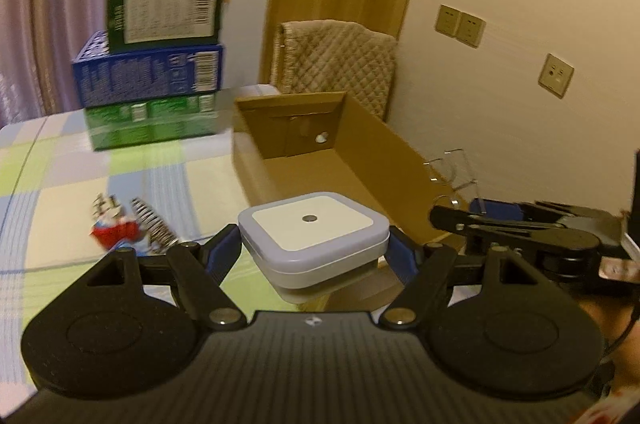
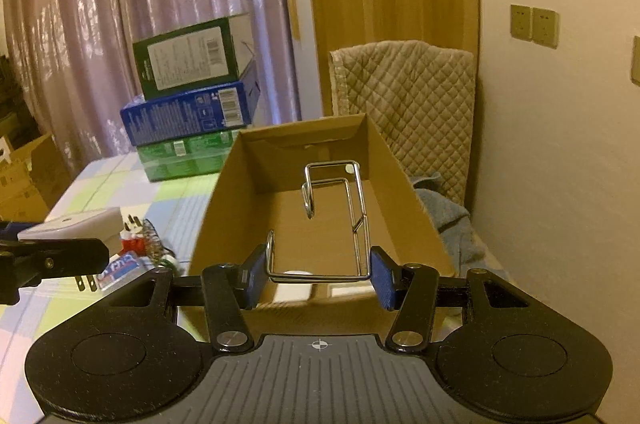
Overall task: Organize rigid objects
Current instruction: 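Carry the night-light with the left tool while the right tool carries the rack toward the box, then lower the night-light into the box and open the left tool while the right tool holds the rack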
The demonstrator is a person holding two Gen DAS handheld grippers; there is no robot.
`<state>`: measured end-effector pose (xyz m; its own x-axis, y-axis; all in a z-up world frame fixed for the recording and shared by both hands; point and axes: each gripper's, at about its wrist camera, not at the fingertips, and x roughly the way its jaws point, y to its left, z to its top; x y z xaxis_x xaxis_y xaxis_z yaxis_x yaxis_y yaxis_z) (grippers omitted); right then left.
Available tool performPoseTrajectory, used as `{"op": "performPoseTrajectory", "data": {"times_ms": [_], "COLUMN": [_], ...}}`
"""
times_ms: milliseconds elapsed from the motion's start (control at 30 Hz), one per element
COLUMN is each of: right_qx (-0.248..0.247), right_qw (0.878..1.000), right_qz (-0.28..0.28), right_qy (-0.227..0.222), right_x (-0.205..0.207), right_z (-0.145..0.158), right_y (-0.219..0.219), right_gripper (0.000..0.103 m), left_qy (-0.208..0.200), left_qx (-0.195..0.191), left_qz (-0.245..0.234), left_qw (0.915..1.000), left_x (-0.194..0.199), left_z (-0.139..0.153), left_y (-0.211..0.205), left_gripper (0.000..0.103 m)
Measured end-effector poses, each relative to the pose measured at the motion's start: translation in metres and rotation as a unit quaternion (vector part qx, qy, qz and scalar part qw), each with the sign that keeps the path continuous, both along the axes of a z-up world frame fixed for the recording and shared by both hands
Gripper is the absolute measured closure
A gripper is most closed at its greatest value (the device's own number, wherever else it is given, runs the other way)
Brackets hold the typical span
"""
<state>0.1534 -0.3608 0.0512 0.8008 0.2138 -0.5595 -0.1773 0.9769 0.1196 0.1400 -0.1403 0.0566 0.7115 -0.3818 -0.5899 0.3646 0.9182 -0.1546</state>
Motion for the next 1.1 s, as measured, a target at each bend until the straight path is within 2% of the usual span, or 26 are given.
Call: {"op": "performPoseTrajectory", "data": {"times_ms": [367,867,1100], "right_qx": [-0.007,-0.009,-0.026], "right_qw": [0.999,0.998,0.997], "right_qz": [0.011,0.010,0.035], "right_qy": [0.038,0.060,0.068], "right_x": [0.043,0.064,0.083], "right_z": [-0.013,-0.028,-0.029], "right_y": [-0.025,-0.034,-0.032], "right_gripper": [0.053,0.053,0.053], "left_qy": [0.011,0.034,0.030], "left_qx": [0.012,0.029,0.034], "left_qz": [-0.038,-0.044,-0.051], "left_qw": [0.9991,0.9980,0.9976], "left_x": [0.045,0.072,0.091], "left_z": [-0.014,-0.038,-0.038], "left_y": [-0.044,-0.057,-0.061], "left_gripper": [0.029,0.029,0.029]}}
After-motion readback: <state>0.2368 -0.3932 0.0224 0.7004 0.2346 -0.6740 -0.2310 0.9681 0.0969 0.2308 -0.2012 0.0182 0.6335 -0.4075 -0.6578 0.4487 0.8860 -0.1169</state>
